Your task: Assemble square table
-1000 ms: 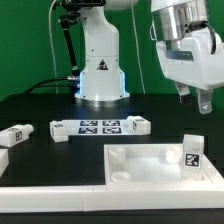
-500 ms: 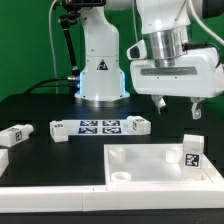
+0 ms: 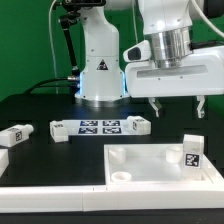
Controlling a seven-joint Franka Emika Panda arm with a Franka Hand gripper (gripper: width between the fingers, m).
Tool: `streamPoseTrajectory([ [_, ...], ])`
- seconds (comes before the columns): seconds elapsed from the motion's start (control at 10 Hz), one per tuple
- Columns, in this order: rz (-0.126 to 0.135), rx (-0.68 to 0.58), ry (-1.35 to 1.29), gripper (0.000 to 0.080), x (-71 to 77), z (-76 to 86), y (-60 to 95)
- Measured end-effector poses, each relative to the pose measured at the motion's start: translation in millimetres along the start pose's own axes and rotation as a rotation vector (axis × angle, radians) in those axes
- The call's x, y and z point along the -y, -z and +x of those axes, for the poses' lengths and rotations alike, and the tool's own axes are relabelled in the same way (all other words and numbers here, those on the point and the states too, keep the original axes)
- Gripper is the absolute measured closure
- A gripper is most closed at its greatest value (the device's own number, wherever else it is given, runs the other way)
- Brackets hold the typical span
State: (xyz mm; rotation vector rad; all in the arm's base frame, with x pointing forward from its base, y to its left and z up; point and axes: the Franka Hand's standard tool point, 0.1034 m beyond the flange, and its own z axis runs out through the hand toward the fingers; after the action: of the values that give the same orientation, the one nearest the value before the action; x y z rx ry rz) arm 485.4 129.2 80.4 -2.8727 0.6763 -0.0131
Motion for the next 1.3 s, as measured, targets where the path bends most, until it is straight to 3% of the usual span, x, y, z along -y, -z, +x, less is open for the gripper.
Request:
streamPoseTrajectory([
  [0.2, -0.075, 0.022, 0.330, 0.0151, 4.5, -22.4, -9.8],
  [0.9, -0.095, 0.023, 0.741, 0.0151, -6.8, -21.4, -12.0],
  [1.0, -0.117, 0.059, 0.765, 0.0151, -15.8, -34.4, -18.5],
  [1.1, -0.163, 0.147, 0.767, 0.0151, -27.3, -54.0, -23.9],
  [1.2, -0.188, 0.165, 0.779, 0.0151, -39.7, -65.4, -28.9],
  [1.3, -0.195, 0.152, 0.807, 0.0151, -51.7, -72.1, -33.3],
])
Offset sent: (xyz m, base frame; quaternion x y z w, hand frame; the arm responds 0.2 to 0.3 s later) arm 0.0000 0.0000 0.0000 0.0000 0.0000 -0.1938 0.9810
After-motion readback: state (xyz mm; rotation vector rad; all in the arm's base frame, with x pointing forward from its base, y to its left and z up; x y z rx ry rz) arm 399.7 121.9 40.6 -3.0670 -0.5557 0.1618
